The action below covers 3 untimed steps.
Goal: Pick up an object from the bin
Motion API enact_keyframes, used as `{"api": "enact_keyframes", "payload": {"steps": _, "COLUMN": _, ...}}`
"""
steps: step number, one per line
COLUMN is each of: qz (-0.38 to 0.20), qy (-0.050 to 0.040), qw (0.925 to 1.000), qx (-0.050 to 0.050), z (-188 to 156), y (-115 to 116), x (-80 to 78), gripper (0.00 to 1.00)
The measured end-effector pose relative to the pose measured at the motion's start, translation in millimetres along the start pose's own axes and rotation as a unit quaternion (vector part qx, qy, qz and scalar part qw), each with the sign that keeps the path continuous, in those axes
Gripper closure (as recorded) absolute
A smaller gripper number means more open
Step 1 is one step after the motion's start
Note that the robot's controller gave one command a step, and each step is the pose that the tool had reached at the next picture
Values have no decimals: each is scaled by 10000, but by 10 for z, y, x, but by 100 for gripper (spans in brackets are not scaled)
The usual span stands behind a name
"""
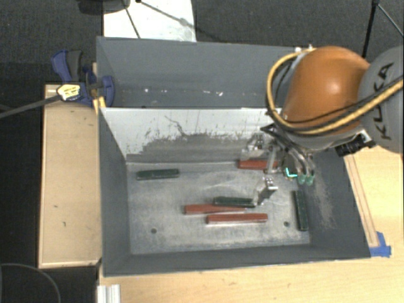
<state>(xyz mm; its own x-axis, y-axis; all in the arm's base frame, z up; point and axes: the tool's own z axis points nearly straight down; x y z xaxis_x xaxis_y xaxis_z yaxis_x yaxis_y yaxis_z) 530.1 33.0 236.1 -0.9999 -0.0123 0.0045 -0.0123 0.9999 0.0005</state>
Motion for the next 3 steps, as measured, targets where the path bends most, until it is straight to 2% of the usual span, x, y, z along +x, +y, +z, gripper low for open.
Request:
{"api": "enact_keyframes", "payload": {"steps": 1, "qz": 5, "qy": -38, "qw": 10000, "qx": -1, "z": -36, "y": -2, "x": -15, "gripper": 0}}
{"api": "enact_keyframes", "payload": {"steps": 2, "qz": -212, "qy": -66, "qw": 9998, "qx": 1, "z": 501, "y": -61, "x": 102, "gripper": 0}}
{"api": "enact_keyframes", "payload": {"steps": 3, "qz": -214, "qy": -57, "qw": 9998, "qx": -1, "z": 1246, "y": -116, "x": 85, "gripper": 0}}
